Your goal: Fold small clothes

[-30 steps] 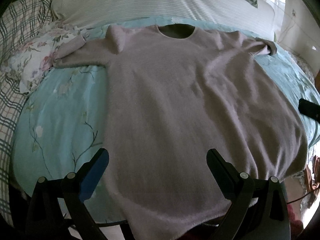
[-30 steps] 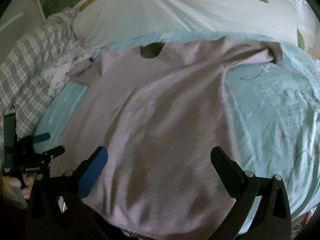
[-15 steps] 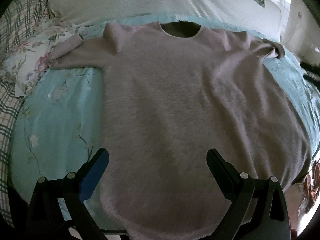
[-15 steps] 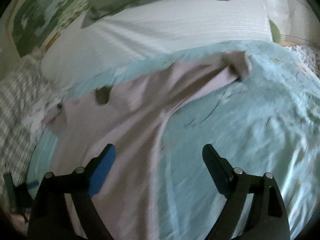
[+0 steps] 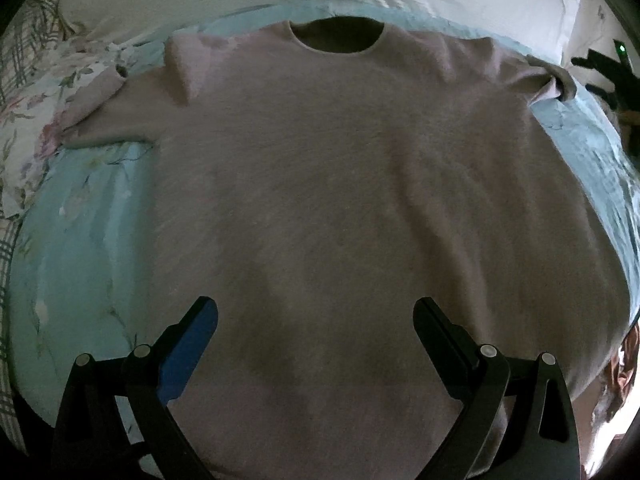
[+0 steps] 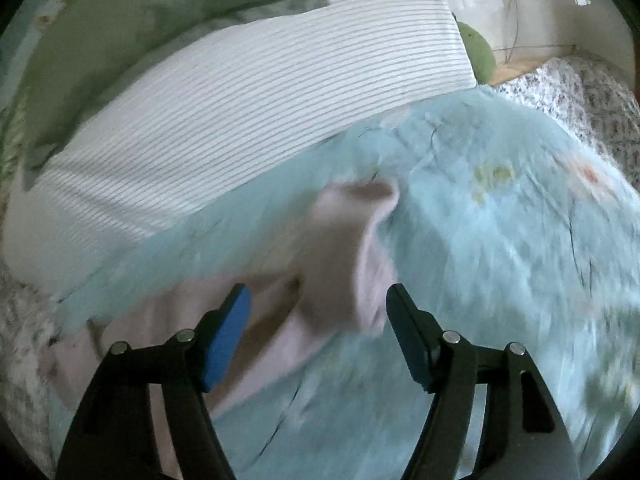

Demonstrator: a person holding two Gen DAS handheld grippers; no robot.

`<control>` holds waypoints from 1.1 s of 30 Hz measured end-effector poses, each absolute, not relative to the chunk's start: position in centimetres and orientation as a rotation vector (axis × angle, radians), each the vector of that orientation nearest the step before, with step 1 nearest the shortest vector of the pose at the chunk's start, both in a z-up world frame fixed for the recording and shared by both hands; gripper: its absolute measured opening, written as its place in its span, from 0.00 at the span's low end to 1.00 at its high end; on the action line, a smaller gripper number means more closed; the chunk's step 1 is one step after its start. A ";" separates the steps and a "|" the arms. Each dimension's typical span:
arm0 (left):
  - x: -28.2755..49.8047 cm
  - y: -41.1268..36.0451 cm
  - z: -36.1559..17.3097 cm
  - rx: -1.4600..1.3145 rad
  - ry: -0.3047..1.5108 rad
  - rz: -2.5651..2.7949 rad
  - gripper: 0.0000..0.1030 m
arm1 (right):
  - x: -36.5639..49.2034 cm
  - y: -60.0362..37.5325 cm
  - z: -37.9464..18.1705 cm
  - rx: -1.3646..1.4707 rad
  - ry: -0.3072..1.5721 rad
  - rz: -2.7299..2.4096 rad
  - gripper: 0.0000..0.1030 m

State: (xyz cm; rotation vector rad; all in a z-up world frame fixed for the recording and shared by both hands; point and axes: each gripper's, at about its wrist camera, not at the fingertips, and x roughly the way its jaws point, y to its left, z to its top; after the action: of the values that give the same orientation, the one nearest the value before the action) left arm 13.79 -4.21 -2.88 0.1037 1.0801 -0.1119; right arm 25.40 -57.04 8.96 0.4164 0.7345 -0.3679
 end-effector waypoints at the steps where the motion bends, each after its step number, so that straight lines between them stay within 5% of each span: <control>1: 14.4 -4.5 -3.0 0.103 1.088 -0.113 0.96 | 26.5 -58.3 8.7 0.431 0.738 -0.375 0.69; 5: 15.9 -5.1 -3.2 0.086 1.105 -0.120 0.96 | 29.7 -62.7 6.6 0.557 0.770 -0.403 0.62; 7: 16.5 -5.3 -3.3 0.082 1.108 -0.124 0.96 | 30.9 -63.8 5.4 0.615 0.798 -0.383 0.30; 10: 17.2 -5.7 -3.6 0.087 1.111 -0.131 0.96 | 31.6 -62.9 5.3 0.622 0.805 -0.343 0.16; 22: 15.1 -5.2 -2.2 0.061 1.067 -0.170 0.96 | 31.9 -40.1 9.4 0.504 0.771 0.259 0.04; 33: 12.1 0.4 -1.4 -0.069 1.029 -0.112 0.96 | 33.0 -16.1 3.6 0.397 0.930 0.668 0.04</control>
State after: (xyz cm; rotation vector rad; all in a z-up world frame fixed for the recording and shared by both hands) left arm 12.10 0.37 -1.39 -0.0693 1.0291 -0.1119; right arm 33.05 -16.11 3.56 0.3975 0.9298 0.6680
